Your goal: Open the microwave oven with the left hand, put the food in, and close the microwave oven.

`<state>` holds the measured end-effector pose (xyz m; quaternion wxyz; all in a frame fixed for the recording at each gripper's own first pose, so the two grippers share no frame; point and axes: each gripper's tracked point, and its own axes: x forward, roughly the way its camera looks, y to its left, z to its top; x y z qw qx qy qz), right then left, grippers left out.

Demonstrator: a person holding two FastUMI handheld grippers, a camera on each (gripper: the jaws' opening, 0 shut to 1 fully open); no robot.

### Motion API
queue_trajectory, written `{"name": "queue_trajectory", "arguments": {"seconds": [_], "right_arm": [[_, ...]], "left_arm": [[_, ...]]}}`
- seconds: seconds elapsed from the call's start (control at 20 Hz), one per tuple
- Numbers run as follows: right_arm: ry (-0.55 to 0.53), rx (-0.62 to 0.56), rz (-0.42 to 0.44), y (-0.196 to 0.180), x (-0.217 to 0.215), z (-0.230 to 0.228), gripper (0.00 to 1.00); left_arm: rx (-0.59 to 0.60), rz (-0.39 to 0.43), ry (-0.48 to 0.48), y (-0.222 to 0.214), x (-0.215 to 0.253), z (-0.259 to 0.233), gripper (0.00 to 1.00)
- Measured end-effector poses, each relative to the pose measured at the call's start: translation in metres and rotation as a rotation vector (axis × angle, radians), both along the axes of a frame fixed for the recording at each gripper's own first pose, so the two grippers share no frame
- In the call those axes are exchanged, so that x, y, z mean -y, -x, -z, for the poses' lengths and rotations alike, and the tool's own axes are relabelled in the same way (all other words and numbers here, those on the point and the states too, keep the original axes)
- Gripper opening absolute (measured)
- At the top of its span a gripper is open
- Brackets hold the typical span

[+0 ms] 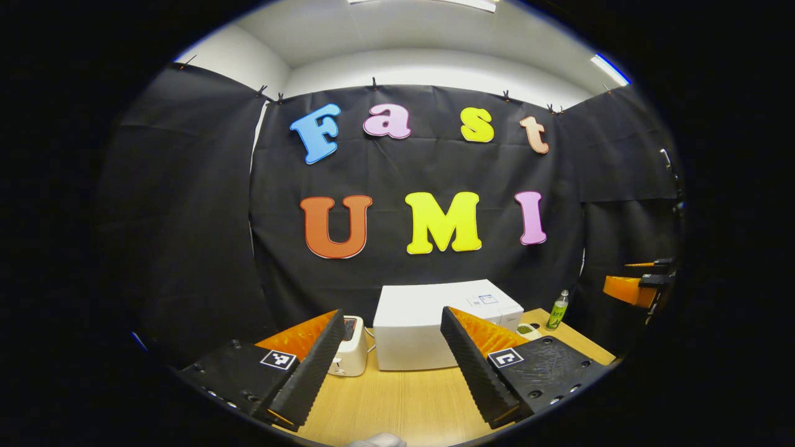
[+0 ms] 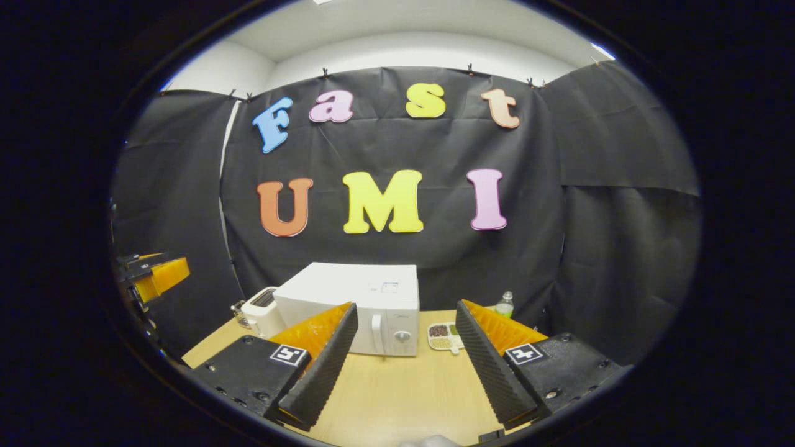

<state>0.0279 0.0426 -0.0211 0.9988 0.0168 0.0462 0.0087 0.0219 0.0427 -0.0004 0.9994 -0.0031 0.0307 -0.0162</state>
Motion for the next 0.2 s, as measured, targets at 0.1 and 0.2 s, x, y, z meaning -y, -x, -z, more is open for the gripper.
{"name": "queue_trajectory", "arguments": {"seconds": [0.1, 0.2], "right_arm": [[-0.004, 0.006, -0.001, -0.0014, 0.0015, -0.0028, 0.92], [-0.006, 0.010, 0.002, -0.0038, 0.0037, -0.0040, 0.92]], "left_arm": [[0.004, -0.003, -0.006, -0.0008, 0.0004, 0.0005, 0.96], [0.010, -0.014, -0.015, -0.0009, -0.0015, -0.0009, 0.96]]}}
